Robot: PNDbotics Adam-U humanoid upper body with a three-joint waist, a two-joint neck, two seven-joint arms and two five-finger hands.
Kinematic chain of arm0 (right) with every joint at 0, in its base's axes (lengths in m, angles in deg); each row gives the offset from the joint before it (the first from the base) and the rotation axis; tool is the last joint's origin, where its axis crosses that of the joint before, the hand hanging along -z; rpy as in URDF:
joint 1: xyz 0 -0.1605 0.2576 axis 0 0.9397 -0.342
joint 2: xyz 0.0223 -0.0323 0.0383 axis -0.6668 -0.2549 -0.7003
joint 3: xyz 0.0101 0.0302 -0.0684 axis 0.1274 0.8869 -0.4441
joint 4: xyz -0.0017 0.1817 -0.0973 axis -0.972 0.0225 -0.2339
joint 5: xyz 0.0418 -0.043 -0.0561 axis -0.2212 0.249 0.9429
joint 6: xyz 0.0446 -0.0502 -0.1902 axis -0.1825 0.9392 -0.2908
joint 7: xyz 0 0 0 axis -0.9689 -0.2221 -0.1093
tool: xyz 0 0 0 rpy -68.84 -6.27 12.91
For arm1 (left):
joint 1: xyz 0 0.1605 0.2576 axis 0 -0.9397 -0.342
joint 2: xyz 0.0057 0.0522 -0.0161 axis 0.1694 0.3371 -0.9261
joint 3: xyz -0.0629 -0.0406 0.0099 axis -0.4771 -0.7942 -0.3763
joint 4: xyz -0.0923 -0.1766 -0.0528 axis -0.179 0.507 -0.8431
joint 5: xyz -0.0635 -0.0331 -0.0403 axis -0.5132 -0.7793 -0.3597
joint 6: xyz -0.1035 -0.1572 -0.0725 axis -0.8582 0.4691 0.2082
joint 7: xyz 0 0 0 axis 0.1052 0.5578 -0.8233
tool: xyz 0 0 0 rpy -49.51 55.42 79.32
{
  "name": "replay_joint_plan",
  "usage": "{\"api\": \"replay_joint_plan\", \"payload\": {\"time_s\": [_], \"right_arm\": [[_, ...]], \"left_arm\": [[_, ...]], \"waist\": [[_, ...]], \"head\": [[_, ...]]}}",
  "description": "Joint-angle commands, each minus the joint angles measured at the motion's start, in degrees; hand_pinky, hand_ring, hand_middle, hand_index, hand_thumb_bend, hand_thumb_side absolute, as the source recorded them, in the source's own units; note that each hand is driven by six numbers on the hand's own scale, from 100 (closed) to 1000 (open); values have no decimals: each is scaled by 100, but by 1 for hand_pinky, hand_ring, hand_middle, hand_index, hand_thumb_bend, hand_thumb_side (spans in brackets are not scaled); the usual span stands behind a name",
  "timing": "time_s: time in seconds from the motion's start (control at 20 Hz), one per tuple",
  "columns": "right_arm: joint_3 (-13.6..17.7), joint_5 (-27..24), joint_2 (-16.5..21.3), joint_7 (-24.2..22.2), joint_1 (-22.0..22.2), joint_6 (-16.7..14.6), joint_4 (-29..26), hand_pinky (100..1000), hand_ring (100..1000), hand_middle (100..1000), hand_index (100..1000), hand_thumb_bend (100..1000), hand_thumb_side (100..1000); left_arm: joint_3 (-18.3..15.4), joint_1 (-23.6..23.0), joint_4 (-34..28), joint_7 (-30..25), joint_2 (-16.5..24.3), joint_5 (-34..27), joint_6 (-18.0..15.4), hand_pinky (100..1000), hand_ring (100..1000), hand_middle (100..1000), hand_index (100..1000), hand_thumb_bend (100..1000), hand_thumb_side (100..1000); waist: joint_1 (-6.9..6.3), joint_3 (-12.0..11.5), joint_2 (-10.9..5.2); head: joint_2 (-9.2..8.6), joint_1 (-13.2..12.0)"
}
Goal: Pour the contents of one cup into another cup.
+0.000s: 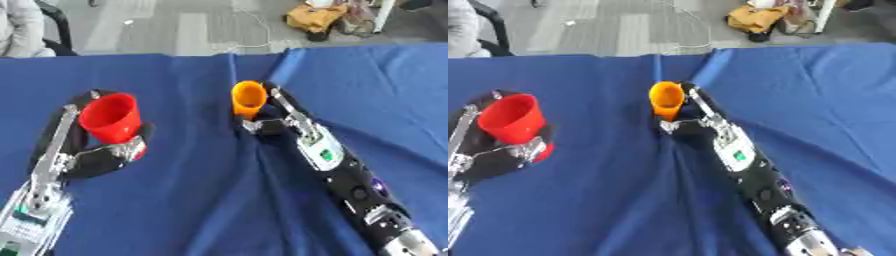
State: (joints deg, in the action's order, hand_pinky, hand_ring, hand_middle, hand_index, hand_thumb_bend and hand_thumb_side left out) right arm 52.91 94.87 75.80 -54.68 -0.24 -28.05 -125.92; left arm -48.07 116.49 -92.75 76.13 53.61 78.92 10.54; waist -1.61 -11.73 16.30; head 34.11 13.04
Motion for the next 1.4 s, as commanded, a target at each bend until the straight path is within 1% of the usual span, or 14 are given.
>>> {"api": "replay_joint_plan", "payload": {"time_s": [0.05,0.1,0.2,0.35,0.45,0.5,0.55,0.65,0.7,0.8,1.05,1.3,1.35,1.4], "right_arm": [[-26,101,-36,204,-132,51,-74,559,758,644,687,185,100],[-19,114,-47,281,-136,76,-73,551,750,622,669,165,100],[-3,122,-64,445,-141,134,-74,524,726,553,597,100,100],[3,100,-80,674,-140,216,-96,515,724,495,530,100,100],[-5,84,-79,777,-136,254,-127,513,726,475,506,100,100],[-7,73,-78,810,-133,271,-141,513,726,473,503,100,100],[-6,58,-71,842,-133,284,-161,513,725,441,467,100,100],[-6,21,-55,898,-129,312,-213,513,724,432,457,100,100],[-1,3,-44,928,-131,328,-242,512,720,403,416,100,100],[0,-13,-18,981,-132,360,-298,511,714,380,384,100,100],[1,-13,72,1074,-120,422,-423,514,703,351,352,100,100],[-18,-1,243,1042,-98,441,-530,512,691,332,332,100,100],[-26,-16,288,1006,-90,433,-550,512,691,333,333,100,100],[-35,-24,343,967,-81,426,-566,512,690,332,333,100,100]], "left_arm": [[-11,98,-105,-19,36,-26,-13,372,408,407,635,382,100],[-9,99,-105,-19,32,-27,-12,372,408,407,635,381,100],[-6,100,-104,-19,28,-30,-11,372,407,407,635,381,100],[-2,96,-98,-15,24,-28,-12,372,407,407,635,380,100],[-1,94,-95,-13,25,-26,-13,372,407,407,635,380,100],[-2,94,-95,-10,26,-26,-14,372,407,407,635,380,100],[-3,94,-97,-8,28,-26,-15,372,407,407,635,379,100],[-6,93,-105,-3,34,-28,-15,372,407,407,635,378,100],[-8,92,-113,-1,37,-29,-15,373,407,407,635,377,100],[-16,85,-138,7,43,-35,-16,373,407,407,634,376,100],[-55,45,-272,32,87,-63,-15,374,407,407,634,377,100],[-113,-28,-493,48,190,-93,8,375,407,406,634,378,100],[-127,-48,-531,53,214,-99,15,375,406,406,634,348,100],[-142,-71,-567,61,242,-105,22,375,406,406,634,379,100]], "waist": [[7,-25,-91],[7,-27,-92],[9,-26,-92],[15,-14,-91],[21,-4,-93],[22,0,-94],[24,8,-96],[25,22,-100],[25,31,-104],[25,46,-113],[23,89,-144],[25,147,-193],[26,159,-203],[29,175,-213]], "head": [[-64,11],[-66,13],[-68,16],[-68,13],[-67,9],[-67,8],[-65,4],[-65,-1],[-65,-3],[-62,-4],[-47,-15],[-11,-52],[-5,-59],[4,-66]]}}
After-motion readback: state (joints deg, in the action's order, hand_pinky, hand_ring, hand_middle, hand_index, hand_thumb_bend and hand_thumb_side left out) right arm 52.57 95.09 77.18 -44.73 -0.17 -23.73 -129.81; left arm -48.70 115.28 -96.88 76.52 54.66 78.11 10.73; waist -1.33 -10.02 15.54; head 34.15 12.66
